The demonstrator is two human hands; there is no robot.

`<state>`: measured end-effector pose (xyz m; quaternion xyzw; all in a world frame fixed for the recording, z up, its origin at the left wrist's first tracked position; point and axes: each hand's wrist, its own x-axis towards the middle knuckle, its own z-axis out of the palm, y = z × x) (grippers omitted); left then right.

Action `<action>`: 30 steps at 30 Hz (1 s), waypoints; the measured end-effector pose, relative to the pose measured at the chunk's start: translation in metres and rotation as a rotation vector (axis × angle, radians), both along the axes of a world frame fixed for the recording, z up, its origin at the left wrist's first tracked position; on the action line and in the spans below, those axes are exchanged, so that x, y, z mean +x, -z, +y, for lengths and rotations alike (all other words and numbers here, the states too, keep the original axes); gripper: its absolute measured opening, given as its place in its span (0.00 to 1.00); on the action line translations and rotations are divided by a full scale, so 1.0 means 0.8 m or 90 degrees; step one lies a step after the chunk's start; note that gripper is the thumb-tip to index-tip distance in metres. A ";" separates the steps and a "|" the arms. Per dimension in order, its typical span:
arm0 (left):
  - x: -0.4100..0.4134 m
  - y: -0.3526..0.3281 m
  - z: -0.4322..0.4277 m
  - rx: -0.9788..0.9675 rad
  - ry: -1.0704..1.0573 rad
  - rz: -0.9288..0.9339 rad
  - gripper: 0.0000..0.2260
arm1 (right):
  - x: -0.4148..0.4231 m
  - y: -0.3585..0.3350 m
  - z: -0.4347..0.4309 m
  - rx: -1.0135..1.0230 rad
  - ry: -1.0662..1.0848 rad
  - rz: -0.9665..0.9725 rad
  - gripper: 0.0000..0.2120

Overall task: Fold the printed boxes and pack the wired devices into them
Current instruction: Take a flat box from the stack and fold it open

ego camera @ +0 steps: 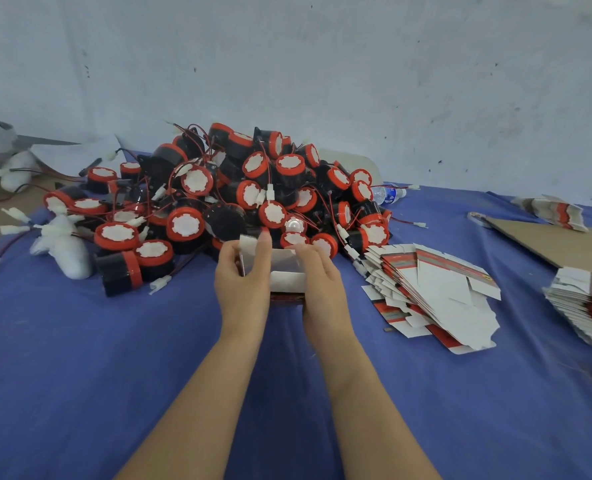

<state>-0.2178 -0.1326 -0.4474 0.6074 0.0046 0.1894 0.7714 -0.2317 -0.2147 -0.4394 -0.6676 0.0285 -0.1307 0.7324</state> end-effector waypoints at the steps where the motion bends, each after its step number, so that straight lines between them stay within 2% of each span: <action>1: 0.000 0.001 0.000 0.003 -0.002 -0.001 0.09 | 0.001 0.001 0.000 -0.003 0.009 -0.005 0.12; 4: 0.001 0.003 0.002 0.037 0.006 -0.008 0.05 | 0.000 -0.002 0.001 0.012 0.031 -0.006 0.10; 6: 0.002 0.002 0.002 0.065 0.061 -0.001 0.02 | -0.001 -0.004 -0.001 0.035 0.045 0.017 0.11; 10: 0.001 0.000 0.001 0.154 0.155 0.014 0.20 | -0.001 -0.006 -0.009 0.070 0.065 0.047 0.10; 12: -0.002 -0.002 -0.002 0.172 0.168 0.004 0.20 | -0.002 -0.007 -0.012 0.065 0.054 0.042 0.13; 14: -0.004 -0.004 -0.003 0.183 0.163 -0.015 0.16 | -0.002 -0.007 -0.014 0.077 0.040 0.044 0.12; 17: -0.004 -0.004 -0.001 0.191 0.119 -0.029 0.15 | -0.001 -0.006 -0.016 0.094 0.027 0.051 0.05; 19: -0.001 -0.003 0.002 0.160 0.094 -0.016 0.17 | -0.001 -0.005 -0.014 0.081 0.028 0.044 0.06; 22: 0.004 -0.003 0.006 0.093 0.048 0.016 0.13 | -0.001 -0.004 -0.009 0.058 0.019 0.009 0.09; 27: 0.004 -0.001 0.007 0.104 -0.015 0.006 0.13 | -0.004 -0.010 -0.001 0.064 0.030 0.016 0.14; 30: 0.001 -0.003 0.005 0.143 0.024 -0.023 0.15 | -0.002 -0.006 -0.003 0.076 0.072 0.020 0.07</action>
